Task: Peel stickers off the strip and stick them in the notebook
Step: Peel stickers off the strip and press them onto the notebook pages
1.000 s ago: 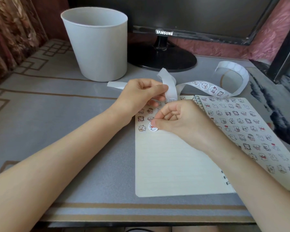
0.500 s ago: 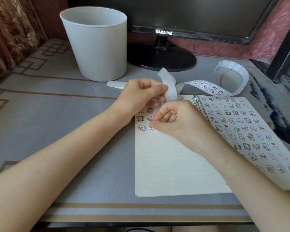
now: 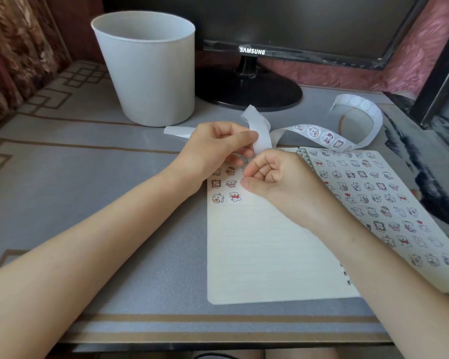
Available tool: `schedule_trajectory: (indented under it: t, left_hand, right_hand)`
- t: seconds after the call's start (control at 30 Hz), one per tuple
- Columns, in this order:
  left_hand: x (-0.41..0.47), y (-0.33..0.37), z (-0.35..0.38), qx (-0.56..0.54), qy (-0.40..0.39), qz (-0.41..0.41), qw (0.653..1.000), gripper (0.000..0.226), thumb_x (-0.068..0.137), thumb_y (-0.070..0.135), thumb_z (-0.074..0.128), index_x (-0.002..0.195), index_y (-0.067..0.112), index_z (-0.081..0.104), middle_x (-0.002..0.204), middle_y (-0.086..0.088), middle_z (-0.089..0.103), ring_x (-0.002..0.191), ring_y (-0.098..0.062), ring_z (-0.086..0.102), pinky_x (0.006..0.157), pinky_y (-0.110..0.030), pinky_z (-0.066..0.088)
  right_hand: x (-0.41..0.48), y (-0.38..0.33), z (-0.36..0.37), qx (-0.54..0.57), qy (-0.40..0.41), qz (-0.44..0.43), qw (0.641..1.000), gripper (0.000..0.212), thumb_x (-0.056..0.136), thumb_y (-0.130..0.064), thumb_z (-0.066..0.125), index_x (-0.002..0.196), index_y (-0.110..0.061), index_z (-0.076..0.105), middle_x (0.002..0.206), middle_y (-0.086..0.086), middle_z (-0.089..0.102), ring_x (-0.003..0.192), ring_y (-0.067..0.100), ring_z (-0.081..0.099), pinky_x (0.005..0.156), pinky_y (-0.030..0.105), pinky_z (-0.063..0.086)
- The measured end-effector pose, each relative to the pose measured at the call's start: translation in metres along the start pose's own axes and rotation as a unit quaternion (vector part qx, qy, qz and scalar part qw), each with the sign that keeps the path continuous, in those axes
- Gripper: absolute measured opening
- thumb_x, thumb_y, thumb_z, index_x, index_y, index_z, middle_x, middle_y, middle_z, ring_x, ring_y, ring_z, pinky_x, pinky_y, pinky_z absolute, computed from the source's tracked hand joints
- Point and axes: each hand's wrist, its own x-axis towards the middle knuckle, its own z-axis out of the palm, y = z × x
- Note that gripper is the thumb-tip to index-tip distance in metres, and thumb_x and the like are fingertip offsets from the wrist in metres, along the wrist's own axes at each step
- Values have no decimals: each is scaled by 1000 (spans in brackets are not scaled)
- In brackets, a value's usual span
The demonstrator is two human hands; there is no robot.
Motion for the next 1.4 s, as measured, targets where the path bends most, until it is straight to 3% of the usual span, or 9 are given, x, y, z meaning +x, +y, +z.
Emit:
schedule_trajectory:
  t: [0.2, 0.47, 0.67, 0.8, 1.0, 1.23, 1.4]
  left_hand:
    - [0, 0, -1, 0, 0, 1, 1000, 15, 89, 13, 63, 90, -2, 67, 69, -4, 64, 55, -3, 59, 55, -15, 49]
    - [0, 0, -1, -9, 0, 2, 1000, 16, 89, 14, 63, 91, -2, 67, 71, -4, 65, 58, -4, 61, 54, -16, 48]
    - [-1, 2, 0, -17, -2, 0, 1000, 17, 89, 15, 63, 92, -1, 68, 67, 1, 66, 59, -4, 62, 52, -16, 48]
    - [-1, 3, 0, -14, -2, 8, 1000, 17, 89, 17, 63, 91, 1, 68, 71, 0, 67, 63, -5, 63, 53, -17, 49]
    - [-3, 5, 0, -17, 5, 36, 999, 13, 90, 15, 62, 85, 5, 67, 76, -4, 67, 67, -8, 63, 54, -18, 48]
    - [-3, 6, 1, -63, -4, 41, 997, 15, 93, 17, 57, 91, 5, 67, 85, -9, 67, 68, -9, 65, 56, -17, 49]
    - [-3, 3, 3, -28, -34, 34, 998, 14, 89, 14, 63, 93, 2, 69, 77, -7, 67, 69, -10, 64, 61, -18, 51]
  right_hand:
    - [-1, 1, 4, 16, -1, 4, 1000, 21, 71, -24, 81, 72, -23, 61, 63, -8, 58, 53, 0, 49, 59, 25, 42]
    - [-1, -1, -2, 19, 11, -17, 1000, 15, 79, -14, 73, 74, -22, 62, 62, -11, 55, 53, 3, 48, 57, 21, 39]
    - [3, -5, -26, -46, 188, -111, 975, 7, 82, -23, 71, 86, -24, 64, 81, -16, 62, 64, 2, 49, 63, 14, 36]
    - [5, -1, -30, -63, 186, -114, 974, 10, 82, -20, 70, 88, -23, 64, 81, -14, 65, 73, 5, 55, 66, 12, 36]
    - [7, 1, -27, -65, 181, -112, 975, 11, 78, -18, 75, 83, -23, 66, 73, -12, 67, 71, 4, 58, 66, 14, 40]
    - [7, -2, -29, -4, 197, -125, 972, 16, 77, -11, 76, 79, -25, 69, 74, -11, 68, 69, 4, 61, 71, 17, 50]
    - [8, -1, -30, 7, 205, -119, 971, 18, 77, -12, 76, 79, -28, 68, 76, -10, 69, 73, 9, 65, 74, 21, 52]
